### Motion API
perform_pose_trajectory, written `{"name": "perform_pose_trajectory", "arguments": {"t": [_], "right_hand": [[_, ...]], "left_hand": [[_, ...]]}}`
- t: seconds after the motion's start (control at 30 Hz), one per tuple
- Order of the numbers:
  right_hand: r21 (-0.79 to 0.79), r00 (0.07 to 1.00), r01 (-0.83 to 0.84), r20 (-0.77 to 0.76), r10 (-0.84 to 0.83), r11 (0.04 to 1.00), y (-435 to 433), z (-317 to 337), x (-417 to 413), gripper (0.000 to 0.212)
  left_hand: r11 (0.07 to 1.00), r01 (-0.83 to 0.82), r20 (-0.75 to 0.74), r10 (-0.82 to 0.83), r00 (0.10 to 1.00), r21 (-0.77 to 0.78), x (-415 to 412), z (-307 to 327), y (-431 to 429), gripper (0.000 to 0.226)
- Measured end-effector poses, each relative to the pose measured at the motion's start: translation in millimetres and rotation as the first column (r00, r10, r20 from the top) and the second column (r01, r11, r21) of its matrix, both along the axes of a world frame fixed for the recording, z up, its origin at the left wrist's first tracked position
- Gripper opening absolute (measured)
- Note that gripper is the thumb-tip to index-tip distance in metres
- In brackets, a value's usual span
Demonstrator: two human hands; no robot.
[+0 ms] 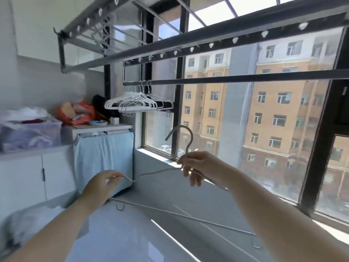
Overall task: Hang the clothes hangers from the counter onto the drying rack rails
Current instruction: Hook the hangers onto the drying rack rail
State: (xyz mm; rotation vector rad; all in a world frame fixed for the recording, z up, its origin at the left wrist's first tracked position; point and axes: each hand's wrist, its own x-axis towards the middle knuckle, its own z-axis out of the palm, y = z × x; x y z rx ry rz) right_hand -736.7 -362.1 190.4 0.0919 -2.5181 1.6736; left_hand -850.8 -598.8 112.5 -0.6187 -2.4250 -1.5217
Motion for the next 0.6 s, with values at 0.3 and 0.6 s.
{"name": "perform_pose_trajectory", "arguments": {"t": [0.3,0.6], "right_hand": [[-0.268,0.993,0.071,-0.072,-0.094,0.961,0,23,-114,0.017],[-0.201,0.931,0.334,-0.083,-0.355,0.921,-25,34,-213,0.020]], "left_hand": [[0.954,-0.293,-0.179,0.277,0.944,-0.066,-59,31,8,0.034],[0.988,0.155,0.128,-0.153,0.980,-0.003,-90,33,36,0.012]]}}
